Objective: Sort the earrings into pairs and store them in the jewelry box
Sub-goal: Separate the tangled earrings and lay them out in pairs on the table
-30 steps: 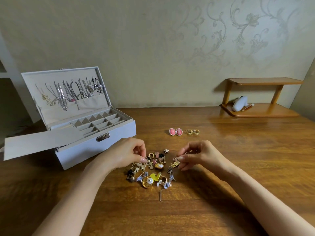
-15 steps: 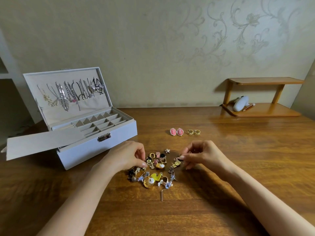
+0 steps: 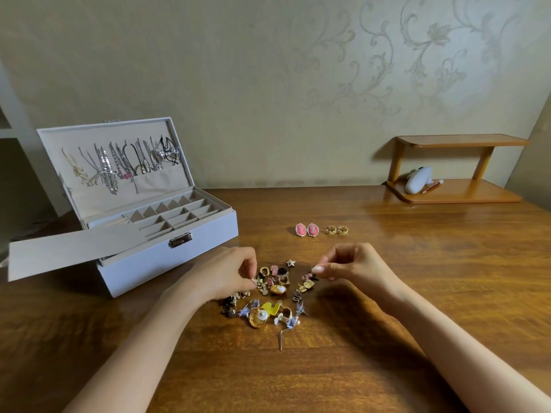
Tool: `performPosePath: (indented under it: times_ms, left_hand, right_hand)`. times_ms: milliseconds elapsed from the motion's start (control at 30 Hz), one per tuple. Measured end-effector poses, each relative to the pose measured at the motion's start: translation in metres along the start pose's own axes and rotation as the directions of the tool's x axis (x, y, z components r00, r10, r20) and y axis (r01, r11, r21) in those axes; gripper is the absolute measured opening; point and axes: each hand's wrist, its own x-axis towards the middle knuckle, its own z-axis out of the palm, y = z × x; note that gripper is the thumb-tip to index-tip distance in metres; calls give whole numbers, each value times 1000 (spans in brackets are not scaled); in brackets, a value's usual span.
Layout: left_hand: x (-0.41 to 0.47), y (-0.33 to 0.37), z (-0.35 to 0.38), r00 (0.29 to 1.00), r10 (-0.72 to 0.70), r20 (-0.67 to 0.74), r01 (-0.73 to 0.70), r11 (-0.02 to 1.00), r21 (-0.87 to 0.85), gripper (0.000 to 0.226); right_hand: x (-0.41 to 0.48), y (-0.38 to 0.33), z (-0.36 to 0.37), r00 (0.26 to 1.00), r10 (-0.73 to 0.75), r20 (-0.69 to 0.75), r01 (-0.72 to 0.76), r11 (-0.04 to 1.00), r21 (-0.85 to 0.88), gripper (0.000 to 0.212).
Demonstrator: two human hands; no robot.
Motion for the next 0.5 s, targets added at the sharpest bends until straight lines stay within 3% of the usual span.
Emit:
performPosePath:
  times_ms: [200, 333, 500]
  left_hand:
    - [0, 12, -1, 989, 81, -122, -114, 951, -287, 12]
    - [-3, 20, 0, 990, 62, -124, -123, 803, -584, 14]
    - [-5, 36, 6, 995, 95, -20, -76, 630, -773, 10]
  right_hand:
    - [0, 0, -1, 999, -51, -19, 51, 999, 4, 8]
    - [1, 3, -2, 998, -63, -17, 64, 998, 24, 8]
    - [0, 2, -2, 997, -75, 4, 75, 996, 47, 8]
